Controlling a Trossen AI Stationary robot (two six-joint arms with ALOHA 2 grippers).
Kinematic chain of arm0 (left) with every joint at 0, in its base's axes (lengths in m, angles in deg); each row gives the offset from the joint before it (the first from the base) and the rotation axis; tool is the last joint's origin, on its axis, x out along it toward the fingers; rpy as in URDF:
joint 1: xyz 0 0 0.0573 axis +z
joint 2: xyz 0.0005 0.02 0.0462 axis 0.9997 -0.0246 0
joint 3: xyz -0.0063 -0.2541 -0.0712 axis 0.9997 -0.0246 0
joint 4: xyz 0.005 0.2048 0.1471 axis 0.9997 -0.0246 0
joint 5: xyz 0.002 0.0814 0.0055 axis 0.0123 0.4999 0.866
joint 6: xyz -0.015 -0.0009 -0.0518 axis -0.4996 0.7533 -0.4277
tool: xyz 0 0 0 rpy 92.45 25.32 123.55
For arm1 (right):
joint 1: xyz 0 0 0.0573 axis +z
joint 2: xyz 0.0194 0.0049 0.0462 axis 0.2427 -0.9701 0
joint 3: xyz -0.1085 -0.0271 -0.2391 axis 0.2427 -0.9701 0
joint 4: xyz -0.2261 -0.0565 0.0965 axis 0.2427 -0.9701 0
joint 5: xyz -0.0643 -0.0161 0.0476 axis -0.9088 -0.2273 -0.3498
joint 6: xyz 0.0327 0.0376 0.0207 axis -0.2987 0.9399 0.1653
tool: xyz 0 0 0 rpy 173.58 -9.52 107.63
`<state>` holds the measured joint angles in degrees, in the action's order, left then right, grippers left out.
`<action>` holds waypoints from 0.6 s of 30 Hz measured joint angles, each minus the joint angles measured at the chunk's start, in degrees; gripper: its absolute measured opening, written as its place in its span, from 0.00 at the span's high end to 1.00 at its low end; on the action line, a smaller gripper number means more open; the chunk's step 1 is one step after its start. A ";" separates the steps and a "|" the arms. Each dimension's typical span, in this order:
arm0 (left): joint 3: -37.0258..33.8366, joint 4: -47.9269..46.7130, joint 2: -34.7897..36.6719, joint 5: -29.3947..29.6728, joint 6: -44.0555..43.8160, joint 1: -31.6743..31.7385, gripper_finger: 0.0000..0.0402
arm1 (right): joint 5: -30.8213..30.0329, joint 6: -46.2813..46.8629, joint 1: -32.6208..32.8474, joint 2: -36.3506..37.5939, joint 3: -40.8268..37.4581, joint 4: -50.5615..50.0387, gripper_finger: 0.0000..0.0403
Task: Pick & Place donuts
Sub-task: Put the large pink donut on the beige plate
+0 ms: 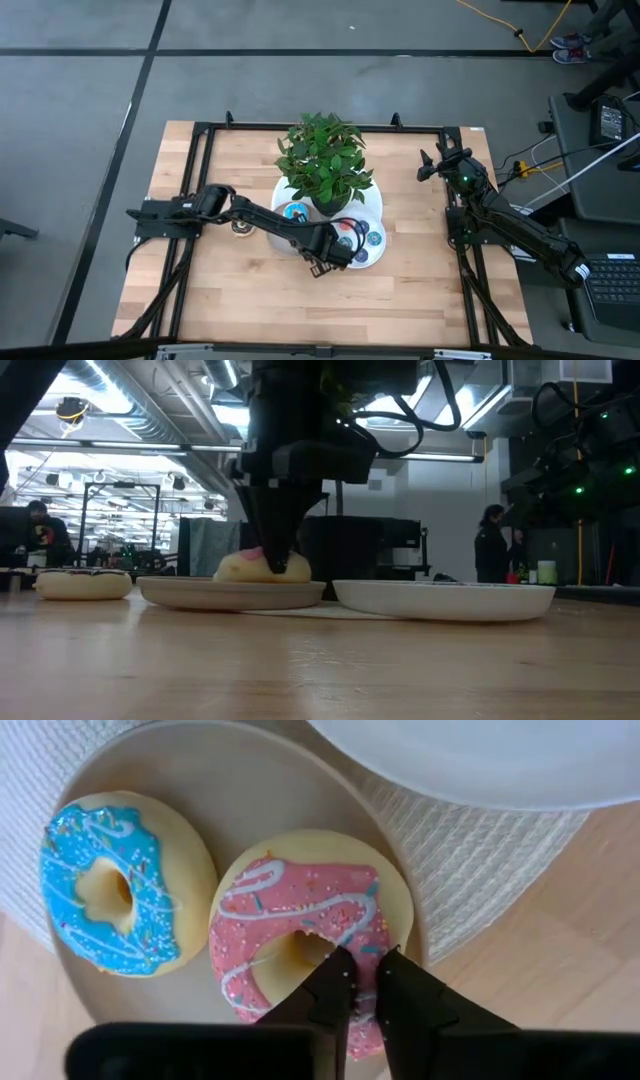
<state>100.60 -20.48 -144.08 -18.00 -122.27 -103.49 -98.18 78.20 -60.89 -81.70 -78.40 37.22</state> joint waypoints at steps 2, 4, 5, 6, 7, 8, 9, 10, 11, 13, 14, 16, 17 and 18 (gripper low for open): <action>0.00 -0.24 0.00 0.32 -0.63 -0.02 0.87 | 0.00 -0.01 0.01 0.01 0.00 0.00 0.31; 0.00 -0.36 0.00 0.20 -0.79 -0.05 0.84 | 0.00 -0.01 0.00 0.01 0.00 0.00 0.31; 0.00 -0.44 0.00 0.16 -0.79 -0.05 0.82 | 0.00 -0.02 0.00 0.01 -0.02 -0.01 0.31; 0.00 -0.48 0.00 0.16 -0.79 -0.06 0.80 | 0.00 -0.02 0.00 0.01 -0.02 -0.01 0.31; 0.00 -0.44 0.00 0.18 -0.79 -0.04 0.78 | 0.00 0.00 0.00 0.01 0.00 -0.01 0.31; 0.00 -0.46 0.00 0.19 -0.85 -0.04 0.76 | 0.00 -0.02 0.00 0.01 0.00 -0.01 0.31; 0.00 -0.46 0.00 0.19 -0.88 -0.04 0.74 | 0.00 0.01 0.00 0.01 0.00 0.00 0.31; 0.00 -0.46 0.00 0.21 -0.88 -0.04 0.72 | 0.00 -0.02 0.00 0.01 0.00 0.00 0.31; 0.00 -0.48 0.00 0.21 -0.88 -0.05 0.69 | 0.00 -0.01 0.00 0.01 0.00 -0.01 0.31; 0.00 -0.66 0.00 0.16 -0.90 -0.04 0.64 | 0.00 -0.01 0.00 0.01 0.00 -0.01 0.31; 0.00 -0.67 0.00 -0.11 -0.88 -0.04 0.61 | 0.00 0.01 0.00 0.01 0.00 -0.01 0.31; 0.00 -0.68 0.00 -1.41 -0.86 -0.04 0.57 | 0.00 0.01 0.00 0.01 0.00 -0.01 0.31; 0.00 -0.70 0.00 -2.06 -0.84 -0.04 0.54 | 0.00 0.00 0.00 0.01 0.00 -0.01 0.31; 0.00 -0.89 0.06 -2.46 -0.86 -0.04 0.52 | 0.00 0.00 0.00 0.01 0.00 -0.01 0.31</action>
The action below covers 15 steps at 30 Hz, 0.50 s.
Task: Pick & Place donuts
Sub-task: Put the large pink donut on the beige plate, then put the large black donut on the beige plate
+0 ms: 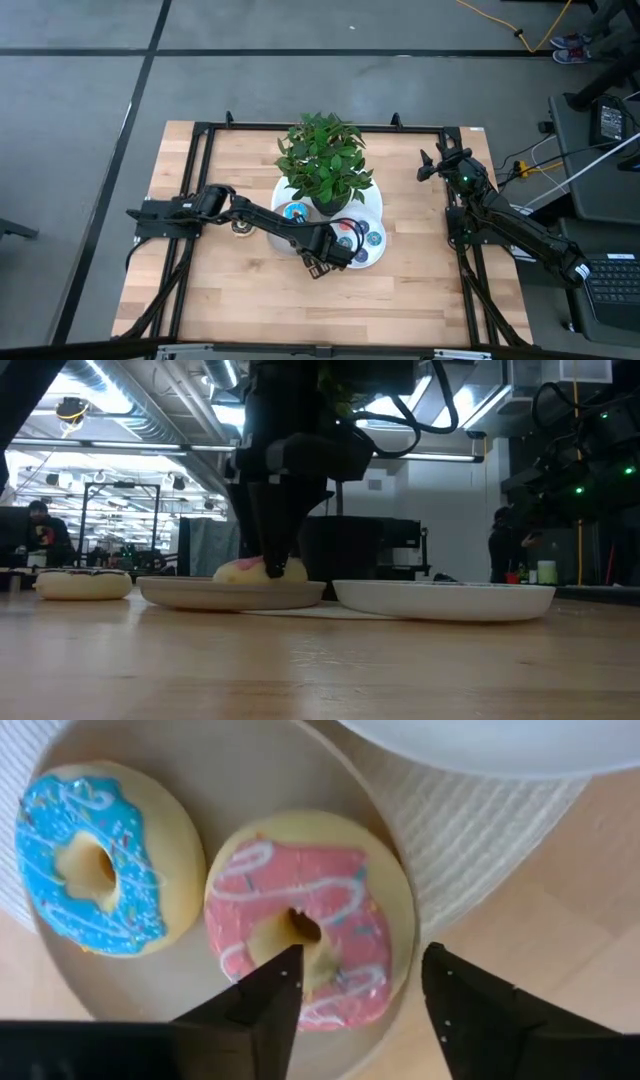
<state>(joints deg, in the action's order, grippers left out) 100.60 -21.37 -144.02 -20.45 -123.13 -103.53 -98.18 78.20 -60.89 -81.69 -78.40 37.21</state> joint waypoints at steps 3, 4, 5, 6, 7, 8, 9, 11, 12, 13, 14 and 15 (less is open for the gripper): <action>0.51 -1.95 0.05 -0.13 -0.93 0.00 0.47 | 0.00 0.00 0.00 0.00 0.00 0.01 0.31; 1.03 -3.05 0.05 0.00 -1.21 0.00 0.46 | 0.00 0.01 0.00 0.02 0.00 0.00 0.31; 1.57 -4.05 0.10 0.17 -1.32 0.00 0.45 | 0.00 0.01 0.02 0.02 0.00 0.00 0.31; 2.07 -4.70 0.16 0.25 -1.38 0.01 0.44 | 0.00 -0.01 0.00 0.02 0.00 0.00 0.31; 2.49 -4.97 0.18 0.35 -1.38 0.02 0.43 | 0.00 0.00 0.00 0.02 0.00 0.00 0.31; 2.88 -5.01 0.18 0.50 -1.38 0.02 0.42 | 0.00 -0.01 0.00 0.02 0.00 0.02 0.31; 3.32 -5.03 0.18 0.51 -1.39 0.02 0.42 | 0.00 -0.01 0.00 0.02 0.00 0.00 0.31; 4.51 -5.04 0.18 0.37 -1.40 0.02 0.42 | 0.00 0.01 0.00 0.02 0.00 0.01 0.31; 5.14 -5.01 0.18 -0.14 -1.40 0.02 0.42 | 0.00 -0.01 0.00 0.02 -0.02 0.00 0.31; 5.74 -5.01 0.18 -0.62 -1.40 0.02 0.42 | -0.01 0.01 0.00 0.02 0.00 0.01 0.31; 6.34 -5.01 0.18 -1.16 -1.43 0.02 0.42 | 0.00 0.00 0.00 0.02 -0.01 0.00 0.31; 6.96 -5.00 0.18 -1.62 -1.62 0.02 0.42 | 0.00 0.00 0.00 0.02 0.00 0.00 0.31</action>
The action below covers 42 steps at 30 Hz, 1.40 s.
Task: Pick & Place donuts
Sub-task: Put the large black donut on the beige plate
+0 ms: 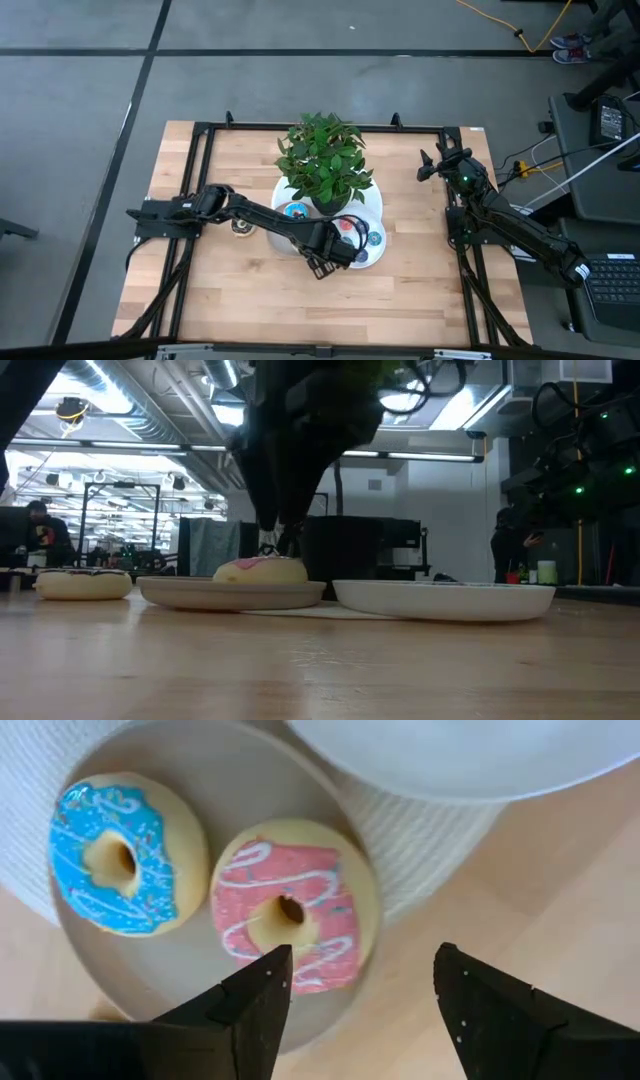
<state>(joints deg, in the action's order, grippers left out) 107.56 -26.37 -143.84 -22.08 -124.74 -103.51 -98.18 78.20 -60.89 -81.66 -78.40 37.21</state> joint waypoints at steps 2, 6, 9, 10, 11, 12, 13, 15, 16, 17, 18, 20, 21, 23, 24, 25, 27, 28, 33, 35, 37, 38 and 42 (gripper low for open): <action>1.11 0.04 0.00 -0.22 -0.92 -0.07 0.42 | 0.00 -0.01 0.00 0.00 0.00 0.00 0.31; 2.62 0.07 0.02 -1.98 -3.06 -0.80 0.42 | 0.00 0.00 0.00 0.00 0.00 0.01 0.31; 2.75 0.08 0.07 -4.16 -4.79 -1.82 0.43 | 0.00 0.01 0.00 0.00 0.00 0.00 0.31; 2.75 0.08 0.07 -4.61 -5.48 -2.24 0.43 | 0.00 0.01 0.00 0.00 0.00 0.01 0.31; 2.75 0.08 0.07 -4.89 -6.30 -2.63 0.43 | 0.00 -0.01 0.00 0.00 0.00 0.00 0.31; 2.75 0.10 0.07 -5.29 -7.26 -3.03 0.43 | 0.00 0.01 0.00 0.00 0.00 0.00 0.31; 2.75 0.10 0.07 -5.99 -8.18 -3.41 0.43 | -0.01 0.00 0.00 0.00 0.00 0.00 0.31; 2.71 0.22 0.31 -7.57 -9.98 -4.07 0.43 | 0.00 -0.01 0.00 0.00 0.00 0.00 0.31; 2.70 0.33 0.58 -8.05 -10.94 -4.39 0.43 | 0.00 -0.01 0.00 0.00 0.00 0.00 0.31; 2.71 0.69 0.82 -8.71 -12.12 -4.64 0.43 | 0.00 0.01 0.00 0.00 0.00 0.01 0.31; 2.75 0.99 1.03 -9.49 -13.26 -4.80 0.43 | -0.01 0.00 0.00 0.00 0.00 0.00 0.31; 2.70 1.02 1.48 -10.19 -15.48 -5.38 0.43 | 0.00 0.01 0.00 0.00 0.00 0.01 0.31; 2.70 1.18 1.76 -10.31 -16.54 -5.58 0.43 | 0.00 0.01 0.02 0.00 0.00 0.00 0.31; 2.07 2.59 2.55 -10.29 -18.30 -6.04 0.43 | 0.00 0.00 0.00 0.00 -0.01 0.01 0.31; 1.06 3.80 3.06 -10.41 -19.02 -6.30 0.43 | 0.00 0.01 0.00 0.00 0.00 0.02 0.31; -0.04 5.07 3.57 -10.77 -19.79 -6.51 0.43 | -0.02 -0.01 0.00 0.00 0.00 0.00 0.31; -3.34 9.00 5.22 -11.09 -21.14 -7.10 0.43 | 0.00 0.01 0.00 0.00 0.00 0.02 0.31; -5.18 10.64 6.46 -11.19 -21.97 -7.44 0.43 | -0.01 0.01 0.00 0.00 0.00 0.00 0.31; -14.96 17.78 12.86 -11.50 -26.26 -9.03 0.43 | 0.00 -0.01 0.00 0.00 0.00 0.00 0.31; -18.91 20.43 15.26 -11.76 -27.70 -9.65 0.43 | 0.00 0.01 0.00 0.00 0.00 0.00 0.31; -22.85 22.81 18.04 -12.23 -28.70 -10.24 0.43 | 0.00 0.01 0.00 -0.02 0.00 0.00 0.31; -24.81 24.52 19.42 -12.54 -29.03 -10.50 0.43 | 0.00 0.01 0.01 -0.01 0.00 0.00 0.31; -32.82 29.69 24.35 -13.88 -30.47 -11.48 0.43 | 0.00 0.00 0.00 -0.02 0.00 0.02 0.31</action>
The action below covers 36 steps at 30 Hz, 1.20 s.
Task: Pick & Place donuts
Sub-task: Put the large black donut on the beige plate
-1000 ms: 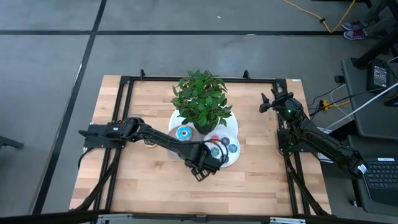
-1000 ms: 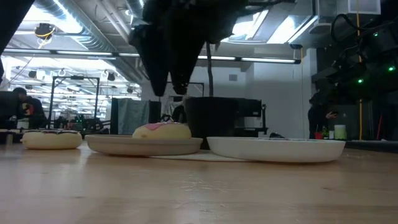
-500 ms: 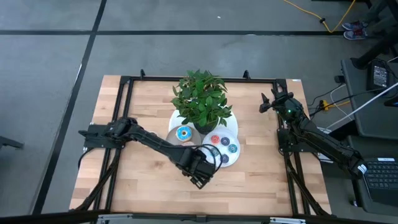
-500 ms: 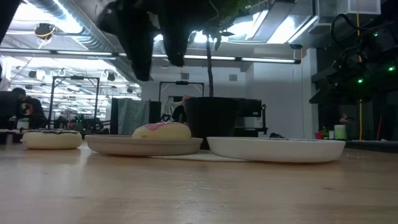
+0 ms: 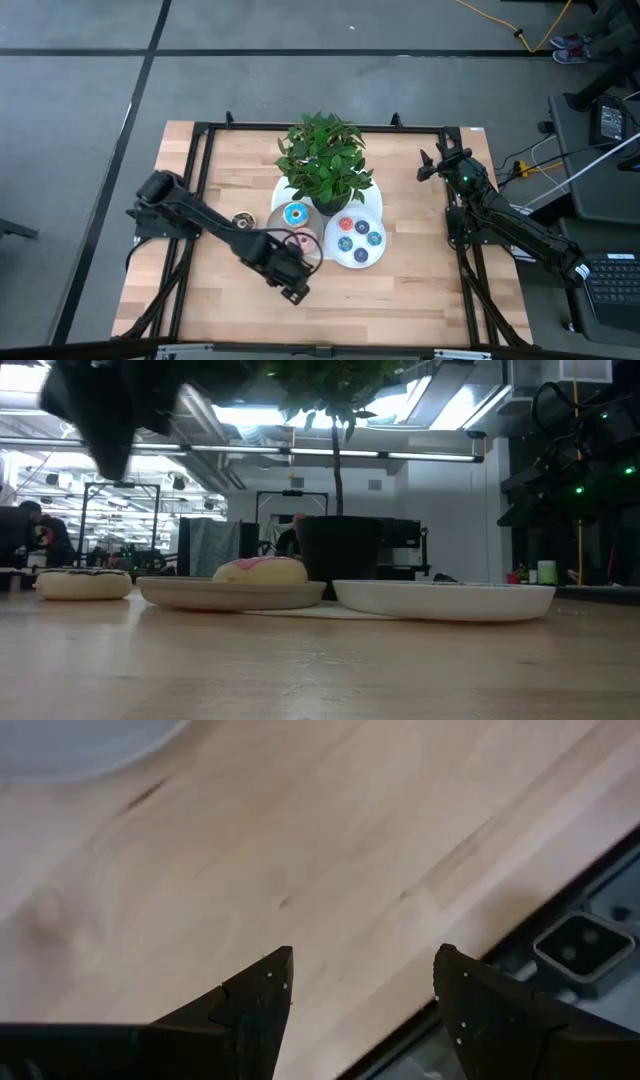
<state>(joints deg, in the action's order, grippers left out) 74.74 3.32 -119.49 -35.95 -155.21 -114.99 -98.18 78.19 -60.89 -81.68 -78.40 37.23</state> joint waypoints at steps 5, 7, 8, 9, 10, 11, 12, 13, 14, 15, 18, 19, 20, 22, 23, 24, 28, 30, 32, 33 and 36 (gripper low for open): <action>-8.19 2.79 7.18 -0.04 -0.90 -1.27 0.43 | 0.00 0.01 0.00 -0.01 0.00 -0.02 0.31; -11.48 3.09 9.69 -0.08 -0.89 -1.65 0.43 | 0.00 0.02 0.00 -0.01 0.00 0.00 0.31; -13.05 3.46 11.03 -0.15 -0.88 -1.74 0.43 | 0.00 0.02 0.00 -0.01 0.00 -0.01 0.31; -14.57 4.01 12.32 -0.15 -0.81 -1.79 0.43 | 0.00 -0.01 0.00 -0.01 0.00 -0.02 0.31; -16.09 4.37 13.59 -0.15 -0.46 -1.85 0.43 | 0.00 0.02 0.00 0.00 0.00 0.00 0.31; -17.39 4.26 14.72 -0.34 -0.03 -1.90 0.43 | -0.02 0.00 0.00 0.01 0.00 -0.01 0.31; -18.59 4.38 15.75 -0.39 0.56 -1.91 0.43 | 0.00 0.01 0.00 -0.01 0.00 -0.02 0.31; -19.81 4.55 16.88 -0.39 1.21 -1.89 0.43 | 0.00 0.00 0.00 0.00 0.00 -0.01 0.31; -20.95 4.38 18.00 -0.41 1.81 -1.69 0.43 | 0.00 0.01 0.00 0.02 0.00 0.00 0.31; -21.93 4.16 18.95 -0.54 2.52 -1.36 0.43 | 0.00 0.02 0.00 -0.01 -0.02 -0.02 0.31; -24.80 3.66 21.78 -0.59 5.09 0.03 0.43 | 0.00 0.02 0.00 0.00 0.00 -0.01 0.31; -25.48 3.75 22.51 -0.63 6.12 0.68 0.43 | 0.00 0.02 0.00 -0.01 0.00 -0.02 0.31; -26.24 3.85 23.27 -0.74 7.16 1.28 0.43 | 0.00 0.00 0.00 0.02 -0.01 0.00 0.31; -27.65 3.14 24.77 -0.86 9.34 2.34 0.43 | 0.00 0.01 0.00 -0.01 0.00 -0.02 0.31; -28.35 3.45 25.50 -1.01 10.39 2.98 0.43 | 0.00 0.00 0.00 0.01 0.00 -0.02 0.31; -29.09 3.57 26.15 -1.33 11.42 3.67 0.43 | 0.00 0.02 0.00 0.02 0.00 0.00 0.31; -32.43 3.35 28.42 -2.98 15.42 6.88 0.43 | 0.00 0.02 0.00 0.02 0.00 -0.01 0.31; -34.32 3.48 29.36 -3.75 16.98 8.70 0.43 | 0.00 0.00 0.00 0.00 0.00 -0.01 0.31; -36.04 3.08 30.13 -3.82 18.42 10.47 0.43 | 0.00 0.00 0.00 -0.01 0.00 -0.02 0.31; -36.92 3.41 30.58 -3.84 19.06 11.36 0.43 | 0.00 0.02 0.00 -0.01 -0.02 -0.02 0.31; -39.28 2.99 31.91 -4.20 20.85 14.21 0.43 | 0.00 0.01 0.00 -0.01 0.00 -0.02 0.31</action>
<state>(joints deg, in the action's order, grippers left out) 35.46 6.31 -87.58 -40.15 -134.36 -100.77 -98.18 78.20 -60.89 -81.69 -78.40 37.21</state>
